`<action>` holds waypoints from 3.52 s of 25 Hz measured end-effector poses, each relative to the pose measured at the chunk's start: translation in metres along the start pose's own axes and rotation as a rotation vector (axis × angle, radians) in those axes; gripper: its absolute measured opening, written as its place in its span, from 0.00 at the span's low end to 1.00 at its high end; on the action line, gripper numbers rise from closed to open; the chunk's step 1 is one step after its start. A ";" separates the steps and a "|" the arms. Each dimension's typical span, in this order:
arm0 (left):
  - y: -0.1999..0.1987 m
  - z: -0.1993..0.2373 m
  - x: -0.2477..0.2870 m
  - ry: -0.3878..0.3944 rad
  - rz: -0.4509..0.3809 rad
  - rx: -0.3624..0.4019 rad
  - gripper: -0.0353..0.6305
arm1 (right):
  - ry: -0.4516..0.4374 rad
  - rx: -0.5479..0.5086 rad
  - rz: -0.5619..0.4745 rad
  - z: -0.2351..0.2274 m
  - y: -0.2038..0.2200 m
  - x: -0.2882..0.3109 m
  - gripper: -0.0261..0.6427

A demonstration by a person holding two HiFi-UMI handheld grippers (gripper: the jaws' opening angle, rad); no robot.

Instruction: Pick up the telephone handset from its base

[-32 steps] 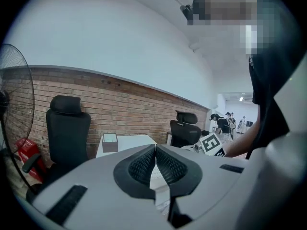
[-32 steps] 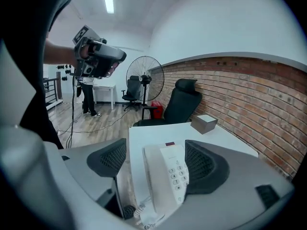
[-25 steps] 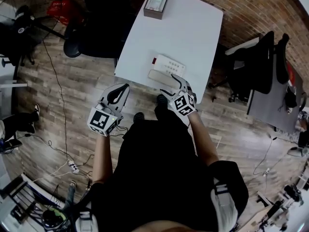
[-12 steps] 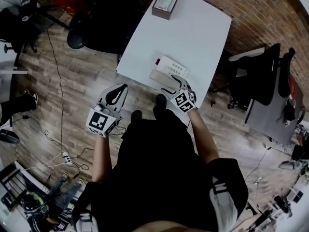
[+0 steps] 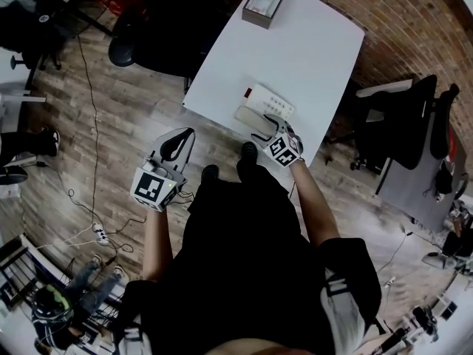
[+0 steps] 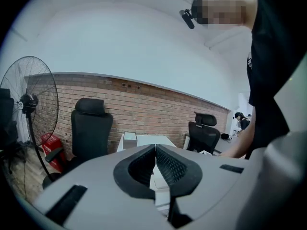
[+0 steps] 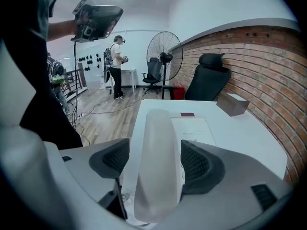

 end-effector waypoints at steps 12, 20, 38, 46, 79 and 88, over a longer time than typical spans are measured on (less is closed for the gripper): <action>0.004 0.004 -0.012 -0.047 0.013 -0.029 0.08 | -0.023 0.005 0.042 -0.009 0.001 0.017 0.49; 0.002 -0.001 -0.014 -0.053 0.010 -0.025 0.08 | -0.014 0.006 0.058 -0.009 0.000 0.018 0.40; -0.004 -0.011 -0.023 -0.042 -0.005 -0.001 0.08 | 0.020 0.039 0.092 -0.006 0.005 0.018 0.36; 0.003 -0.009 -0.034 -0.047 0.009 0.011 0.08 | 0.016 0.065 0.077 -0.005 0.007 0.017 0.35; -0.007 -0.012 -0.032 0.158 -0.075 0.027 0.08 | 0.228 0.178 -0.030 0.025 -0.014 -0.056 0.36; 0.013 -0.018 -0.042 0.268 -0.044 0.060 0.08 | 0.297 0.201 -0.087 0.056 -0.023 -0.072 0.36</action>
Point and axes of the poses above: the fingertips, and each gripper's own axes: x forward along the fingers, z to its left, y out of its underside, the point moved 5 cm from there along -x, backward along the fingers, and after that the axes turned 9 degrees about x, right-handed, at the moved point
